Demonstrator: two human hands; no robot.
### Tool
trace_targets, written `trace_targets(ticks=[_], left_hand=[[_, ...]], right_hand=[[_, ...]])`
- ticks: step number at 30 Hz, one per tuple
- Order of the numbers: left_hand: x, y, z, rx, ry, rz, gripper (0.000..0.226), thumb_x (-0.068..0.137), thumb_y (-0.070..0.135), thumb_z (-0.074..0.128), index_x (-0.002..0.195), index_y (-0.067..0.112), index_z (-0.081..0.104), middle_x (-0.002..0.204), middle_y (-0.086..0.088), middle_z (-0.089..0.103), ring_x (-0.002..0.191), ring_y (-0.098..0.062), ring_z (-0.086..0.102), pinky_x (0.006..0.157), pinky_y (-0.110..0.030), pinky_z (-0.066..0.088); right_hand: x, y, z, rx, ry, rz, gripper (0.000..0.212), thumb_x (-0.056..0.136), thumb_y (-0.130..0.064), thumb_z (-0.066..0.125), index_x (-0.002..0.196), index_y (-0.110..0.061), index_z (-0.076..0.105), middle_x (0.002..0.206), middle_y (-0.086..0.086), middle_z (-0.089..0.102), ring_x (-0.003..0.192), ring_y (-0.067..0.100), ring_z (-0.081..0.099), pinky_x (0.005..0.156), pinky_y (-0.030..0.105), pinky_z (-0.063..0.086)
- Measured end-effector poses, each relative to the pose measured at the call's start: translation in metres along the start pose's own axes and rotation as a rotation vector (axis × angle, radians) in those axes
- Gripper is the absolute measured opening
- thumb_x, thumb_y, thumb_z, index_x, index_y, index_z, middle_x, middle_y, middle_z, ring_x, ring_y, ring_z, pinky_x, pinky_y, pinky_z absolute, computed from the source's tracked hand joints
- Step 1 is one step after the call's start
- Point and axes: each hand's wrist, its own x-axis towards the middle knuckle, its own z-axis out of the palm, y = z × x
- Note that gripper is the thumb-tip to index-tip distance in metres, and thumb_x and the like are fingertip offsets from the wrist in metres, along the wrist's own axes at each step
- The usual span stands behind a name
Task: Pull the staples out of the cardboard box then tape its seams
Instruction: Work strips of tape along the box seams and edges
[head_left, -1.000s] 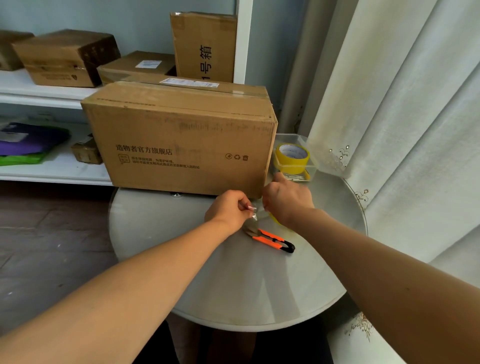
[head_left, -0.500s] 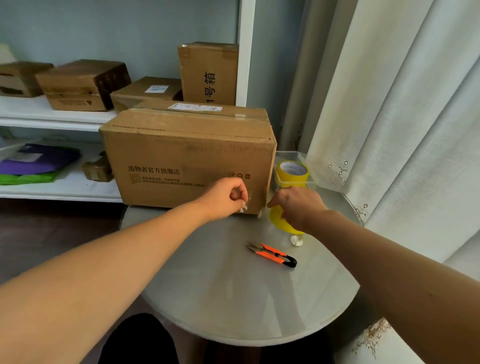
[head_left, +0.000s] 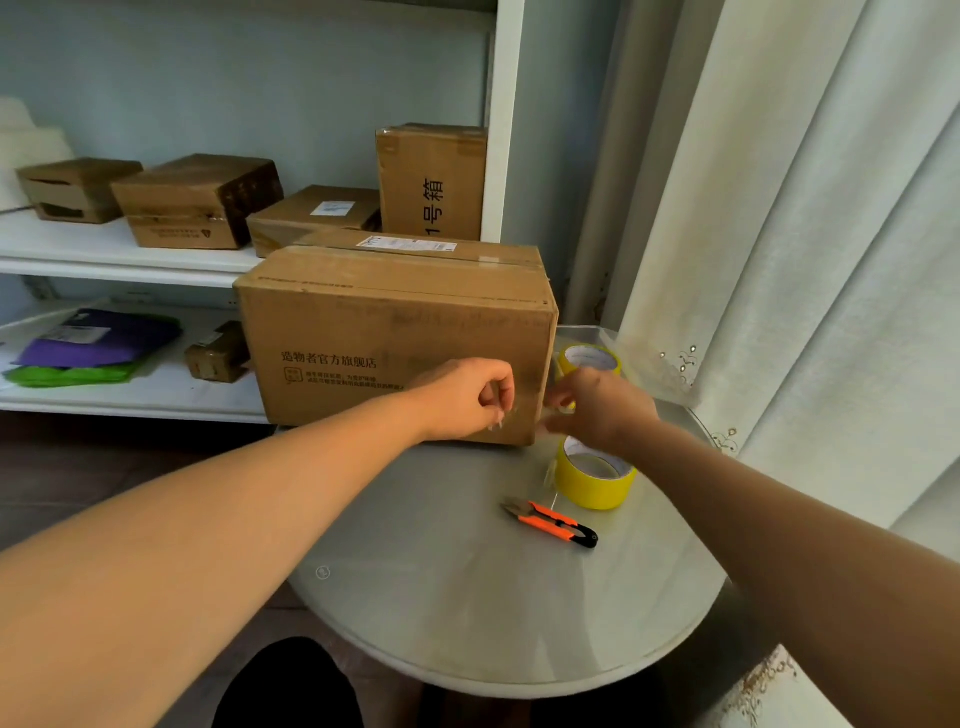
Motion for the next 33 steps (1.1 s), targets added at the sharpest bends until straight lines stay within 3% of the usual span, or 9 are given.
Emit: trace_targets(ticks=[2,4,10,14,20,25,29,33], left_hand=[[-0.001,0.003,-0.003,0.040,-0.016,-0.004,0.010,0.086,0.016,0.060,0.084,0.026,0.059,0.074,0.010,0.062,0.070,-0.007,0.054,0.072,-0.031,0.047],[-0.002,0.007,-0.007,0.072,-0.027,-0.005,0.010,0.086,0.017,0.061,0.085,0.027,0.058,0.073,0.011,0.060,0.068,-0.003,0.052,0.069,-0.028,0.045],[-0.004,0.016,-0.017,0.007,-0.051,-0.004,0.010,0.087,0.013,0.062,0.092,0.021,0.064,0.074,0.009,0.061,0.071,-0.006,0.054,0.076,-0.030,0.047],[-0.003,0.026,-0.032,-0.291,-0.068,-0.107,0.013,0.087,0.011,0.064,0.100,0.012,0.064,0.084,0.003,0.061,0.076,-0.007,0.052,0.067,-0.019,0.041],[0.019,0.047,-0.092,-0.349,-0.015,-0.259,0.013,0.083,0.025,0.069,0.095,0.022,0.064,0.094,0.001,0.060,0.073,-0.009,0.041,0.050,-0.020,0.026],[0.036,0.051,-0.123,-0.555,0.092,-0.332,0.027,0.079,0.029,0.073,0.099,0.021,0.058,0.107,-0.005,0.064,0.071,-0.009,0.040,0.045,-0.016,0.029],[0.047,0.042,-0.119,-0.596,0.268,-0.394,0.035,0.085,0.027,0.067,0.118,0.018,0.058,0.106,-0.002,0.059,0.080,-0.011,0.046,0.051,-0.018,0.035],[0.043,0.038,-0.113,-0.658,0.057,-0.331,0.040,0.081,0.035,0.067,0.116,0.018,0.060,0.107,0.001,0.064,0.083,-0.012,0.047,0.056,-0.019,0.036]], right_hand=[[0.005,-0.008,-0.015,0.324,0.019,-0.049,0.030,0.075,-0.032,0.080,0.097,-0.013,0.074,0.096,0.005,0.071,0.094,0.021,0.065,0.085,0.033,0.053],[0.005,-0.019,-0.027,0.475,-0.026,-0.066,0.029,0.071,-0.029,0.082,0.091,-0.010,0.076,0.092,0.005,0.072,0.091,0.021,0.065,0.087,0.034,0.053],[0.009,-0.027,-0.034,0.355,0.032,-0.067,0.021,0.074,-0.022,0.081,0.087,-0.008,0.074,0.088,0.007,0.071,0.085,0.022,0.064,0.082,0.036,0.054],[0.009,-0.035,-0.052,0.317,0.117,-0.098,0.019,0.080,-0.023,0.075,0.092,-0.008,0.070,0.091,0.008,0.068,0.085,0.020,0.061,0.074,0.030,0.048],[0.019,-0.047,-0.088,0.491,0.363,-0.011,0.014,0.080,-0.029,0.074,0.071,-0.022,0.065,0.078,-0.002,0.066,0.083,0.019,0.064,0.079,0.042,0.056],[0.022,-0.054,-0.100,0.724,0.432,0.045,0.017,0.085,-0.025,0.071,0.085,-0.009,0.070,0.080,0.004,0.066,0.072,0.013,0.060,0.060,0.026,0.050],[0.025,-0.049,-0.107,0.867,0.417,0.140,0.014,0.086,-0.021,0.070,0.080,-0.010,0.066,0.080,0.002,0.063,0.069,0.010,0.055,0.053,0.020,0.041],[0.028,-0.040,-0.108,0.914,0.313,0.218,0.018,0.085,-0.023,0.071,0.075,-0.011,0.063,0.074,0.000,0.059,0.067,0.011,0.052,0.057,0.023,0.043]])
